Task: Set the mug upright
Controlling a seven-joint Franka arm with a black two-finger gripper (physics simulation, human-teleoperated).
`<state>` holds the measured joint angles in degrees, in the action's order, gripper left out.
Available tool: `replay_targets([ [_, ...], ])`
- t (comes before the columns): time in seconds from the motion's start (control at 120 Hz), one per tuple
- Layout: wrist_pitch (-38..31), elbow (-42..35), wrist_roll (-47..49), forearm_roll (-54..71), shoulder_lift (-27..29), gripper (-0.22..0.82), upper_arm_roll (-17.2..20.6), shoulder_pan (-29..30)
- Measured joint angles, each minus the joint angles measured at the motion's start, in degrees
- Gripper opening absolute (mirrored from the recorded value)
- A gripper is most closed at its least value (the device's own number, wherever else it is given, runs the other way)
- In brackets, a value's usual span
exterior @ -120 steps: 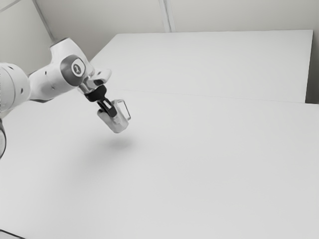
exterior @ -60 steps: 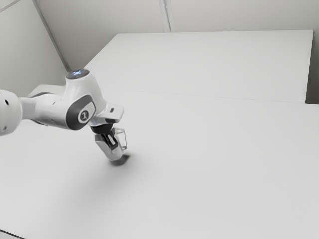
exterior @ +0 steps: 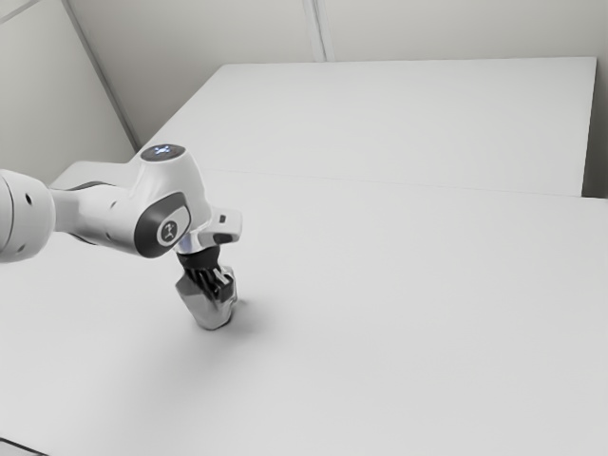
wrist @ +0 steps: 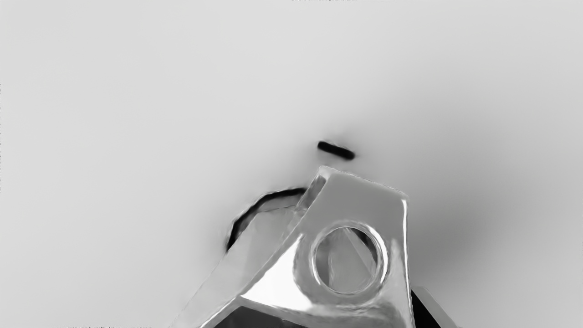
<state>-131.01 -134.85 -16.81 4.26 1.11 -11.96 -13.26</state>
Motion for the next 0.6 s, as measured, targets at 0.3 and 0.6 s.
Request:
replay_targets([
  [0.3,0.59,0.32,3.90,-0.52,2.01,0.47,0.09,-0.51],
  [0.6,15.85,19.84,6.22,-0.41,9.03,0.57,1.06,-0.64],
])
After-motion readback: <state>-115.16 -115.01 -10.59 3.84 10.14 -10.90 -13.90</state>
